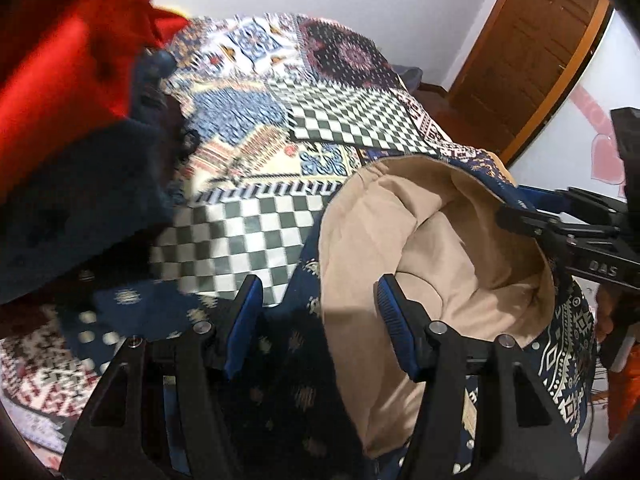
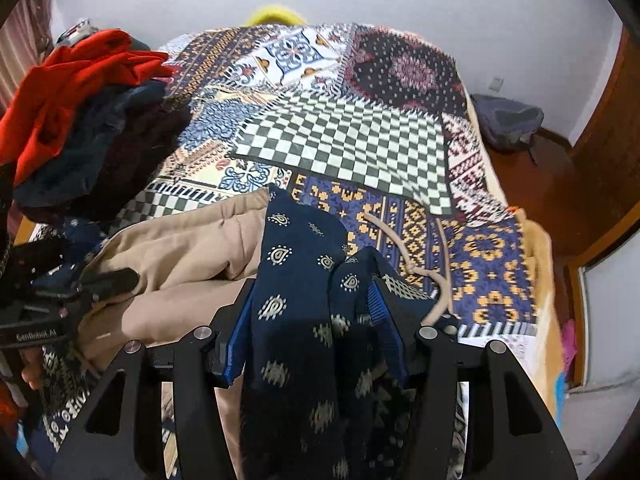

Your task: Fold large clothes

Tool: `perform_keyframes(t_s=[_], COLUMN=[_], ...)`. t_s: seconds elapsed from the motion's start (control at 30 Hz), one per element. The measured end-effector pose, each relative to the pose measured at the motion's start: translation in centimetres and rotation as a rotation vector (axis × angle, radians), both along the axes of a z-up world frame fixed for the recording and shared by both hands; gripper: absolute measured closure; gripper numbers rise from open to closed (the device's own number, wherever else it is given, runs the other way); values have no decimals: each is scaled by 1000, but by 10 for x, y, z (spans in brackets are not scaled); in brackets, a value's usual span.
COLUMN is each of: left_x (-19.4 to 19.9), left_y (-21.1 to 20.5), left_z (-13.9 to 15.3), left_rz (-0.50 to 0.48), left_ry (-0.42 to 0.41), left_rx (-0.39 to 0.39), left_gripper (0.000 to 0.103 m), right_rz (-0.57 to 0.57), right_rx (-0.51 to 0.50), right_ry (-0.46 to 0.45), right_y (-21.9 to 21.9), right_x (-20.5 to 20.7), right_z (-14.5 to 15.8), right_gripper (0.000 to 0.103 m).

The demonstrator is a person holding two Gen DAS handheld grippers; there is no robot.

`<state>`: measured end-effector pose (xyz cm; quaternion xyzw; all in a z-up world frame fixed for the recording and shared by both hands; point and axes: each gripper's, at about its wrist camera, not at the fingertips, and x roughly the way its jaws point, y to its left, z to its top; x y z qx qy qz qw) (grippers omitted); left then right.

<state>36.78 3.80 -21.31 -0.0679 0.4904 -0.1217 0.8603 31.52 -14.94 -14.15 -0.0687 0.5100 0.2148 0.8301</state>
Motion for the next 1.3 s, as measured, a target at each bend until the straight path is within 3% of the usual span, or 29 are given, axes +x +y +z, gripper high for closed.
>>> perform_keyframes(t_s=[0.17,0.2,0.27,0.33,0.43,0.63,0.83,0.93,1.07,1.2,1.3], left_x=[12,13,13,12,2,-45,-113,-142,-165,-189,-208], left_y=[-3,-3,-4,-4,-4,5,6,5,5,3,7], left_z=[-19,-21,-20,-18,-3,51,88,81,55,22,12], left_rz=[-10,-10,-15,-25,-29,-20,-35,-36,-34,-36,-25], left_ry=[48,53,48,42,-6,-133,-214,-204,-124,-34,-31], left_rx=[-58,-67,-76,-76,-61,-58,-33,-4,23,73,68], left_gripper=[44,45,58,86,94,94,94,94,93,85,74], right_rz=[-28,-42,-54,-70,-89,-51,-3,-3,-17,-56,-73], right_rx=[55,76,95,117,173,253,242,220,169,118,108], right_ry=[30,30,32,21,-3,-83,-128,-115,-81,-57,-35], right_y=[-3,-6,-8,-13,-23,-44,-58,-64,-70,-81,-89], right_x=[9,9,11,8,-2,-49,-108,-132,-160,-183,-191], right_z=[-9,-8,-5,2,20,70,84,76,55,40,39], right_gripper=[53,64,81,90,93,93,93,93,90,89,87])
